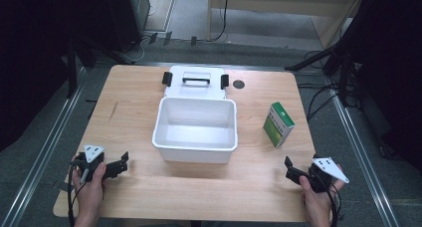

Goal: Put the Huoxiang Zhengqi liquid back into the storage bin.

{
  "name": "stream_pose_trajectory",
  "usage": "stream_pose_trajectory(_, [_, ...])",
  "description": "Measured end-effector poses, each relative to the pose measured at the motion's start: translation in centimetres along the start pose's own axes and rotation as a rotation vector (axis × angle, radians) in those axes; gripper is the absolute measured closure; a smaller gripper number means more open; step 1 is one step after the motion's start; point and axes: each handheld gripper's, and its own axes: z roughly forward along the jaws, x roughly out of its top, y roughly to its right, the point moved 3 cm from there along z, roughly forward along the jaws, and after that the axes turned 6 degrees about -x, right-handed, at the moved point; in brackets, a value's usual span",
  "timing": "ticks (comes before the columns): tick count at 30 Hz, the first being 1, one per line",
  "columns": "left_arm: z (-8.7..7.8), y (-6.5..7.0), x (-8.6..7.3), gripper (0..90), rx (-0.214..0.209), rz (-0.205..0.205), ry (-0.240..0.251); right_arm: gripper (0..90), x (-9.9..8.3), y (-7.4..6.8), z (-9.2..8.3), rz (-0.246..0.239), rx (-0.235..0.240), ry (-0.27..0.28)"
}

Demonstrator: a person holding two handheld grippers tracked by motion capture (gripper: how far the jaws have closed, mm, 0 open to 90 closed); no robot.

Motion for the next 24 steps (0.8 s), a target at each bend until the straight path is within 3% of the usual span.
stream_pose_trajectory(7, [0.0,0.0,0.0,0.0,0.01,-0.003,-0.006,0.1,0.3,0.1,-0.4,0.014,0.035,-0.006])
stream_pose_trajectory(13, [0.1,-0.1,0.0,0.0,0.005,-0.009,-0.008,11.9,1.6,0.1,-1.1,-0.018,0.034,-0.033])
stream_pose_trajectory(16, [0.1,-0.1,0.0,0.0,0.003,-0.009,-0.007,12.7,2.1,0.3,-1.2,-0.071,0.02,-0.081])
stream_pose_trajectory(22, [0.0,-0.1,0.0,0.0,-0.005,-0.009,-0.005,13.3,3.1,0.7,-1.0,-0.073,0.099,-0.208])
stream_pose_trajectory(24, [0.1,-0.1,0.0,0.0,-0.006,-0.007,-0.008,14.2,3.7,0.7,-0.8,-0.101,0.079,-0.277])
